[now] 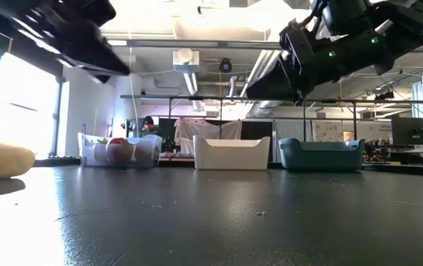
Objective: Sort produce into baskets
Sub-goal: Put the lemon into the blue bin
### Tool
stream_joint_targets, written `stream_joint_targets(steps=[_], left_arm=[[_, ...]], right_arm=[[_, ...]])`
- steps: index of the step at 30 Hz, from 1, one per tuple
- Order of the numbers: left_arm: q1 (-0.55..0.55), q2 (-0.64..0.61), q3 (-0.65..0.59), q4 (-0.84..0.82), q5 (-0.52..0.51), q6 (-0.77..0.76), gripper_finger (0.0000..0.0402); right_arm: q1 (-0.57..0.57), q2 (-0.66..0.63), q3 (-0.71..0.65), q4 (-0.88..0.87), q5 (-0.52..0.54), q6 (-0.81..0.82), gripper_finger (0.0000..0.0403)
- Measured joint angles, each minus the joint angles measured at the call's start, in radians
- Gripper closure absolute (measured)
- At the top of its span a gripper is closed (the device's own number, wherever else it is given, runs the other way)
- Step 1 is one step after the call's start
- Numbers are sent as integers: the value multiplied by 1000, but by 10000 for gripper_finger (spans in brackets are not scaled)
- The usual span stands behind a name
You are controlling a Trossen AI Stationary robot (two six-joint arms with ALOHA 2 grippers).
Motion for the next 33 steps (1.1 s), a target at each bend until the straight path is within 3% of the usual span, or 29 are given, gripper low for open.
stream_joint_targets(steps=[6,11,17,24,33], left_arm=[[-145,-2,91,-305,-23,-311,401],[-266,45,204,-585,-47,-690,401],[-372,144,305,-753,102,-1074,388],[-411,266,330,-847,186,-1226,325],[-373,355,329,-1032,169,-1310,209]], right_arm=[[-7,0,0,3,0,-25,303],[-18,0,0,-1,0,-25,277],[-36,0,0,-20,0,-43,272],[-68,0,0,-22,-52,-163,272],[-115,0,0,-21,-140,-174,272]])
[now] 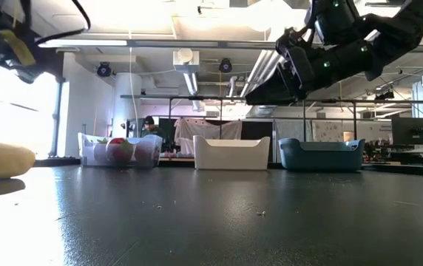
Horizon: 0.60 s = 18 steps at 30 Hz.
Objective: Sort produce into baskets
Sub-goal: Put the lemon into the blue bin
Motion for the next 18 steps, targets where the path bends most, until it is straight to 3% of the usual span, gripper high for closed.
stream_joint_targets(steps=[8,18], left_arm=[[69,4,-6,32,-82,7,139],[89,4,-123,200,-55,-16,130]], right_arm=[[-6,0,0,0,-1,6,272],[-6,0,0,-4,-1,26,272]])
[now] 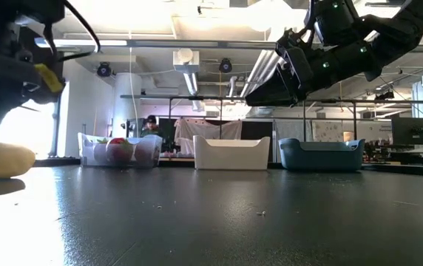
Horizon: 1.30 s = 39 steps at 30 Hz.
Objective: Sort produce into baskets
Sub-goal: Put the lemon into the blue bin
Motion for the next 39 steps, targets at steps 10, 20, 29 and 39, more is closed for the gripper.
stream_joint_targets(steps=[10,20,29,39], left_arm=[[25,0,-60,52,-75,-13,136],[46,-1,-60,57,-210,255,230],[282,-1,-60,453,-451,862,269],[642,3,-59,1147,5,1439,273]], right_arm=[[0,0,0,1,0,0,272],[0,0,0,26,0,1,272],[0,0,0,36,5,105,272],[0,0,0,214,2,183,232]])
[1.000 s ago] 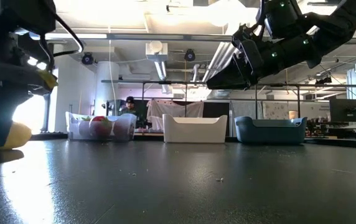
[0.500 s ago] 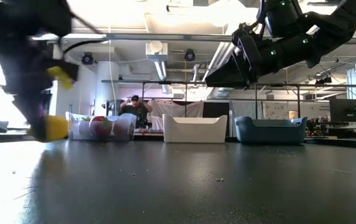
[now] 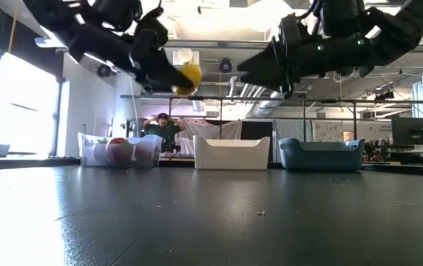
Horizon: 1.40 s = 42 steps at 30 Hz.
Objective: Sort produce into baskets
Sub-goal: Put the lemon into the blue bin
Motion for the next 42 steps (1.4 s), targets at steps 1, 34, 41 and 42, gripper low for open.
stream_joint_targets(steps=[1,34,41,42], left_arm=[[22,5,0,33,46,15,274],[60,190,80,442,305,58,264],[59,188,80,442,276,38,232],[58,188,80,439,268,38,226]], right_arm=[[0,0,0,18,0,12,222],[14,157,389,-174,31,-69,189],[13,156,389,-164,33,-84,275],[13,156,391,-166,37,-88,275]])
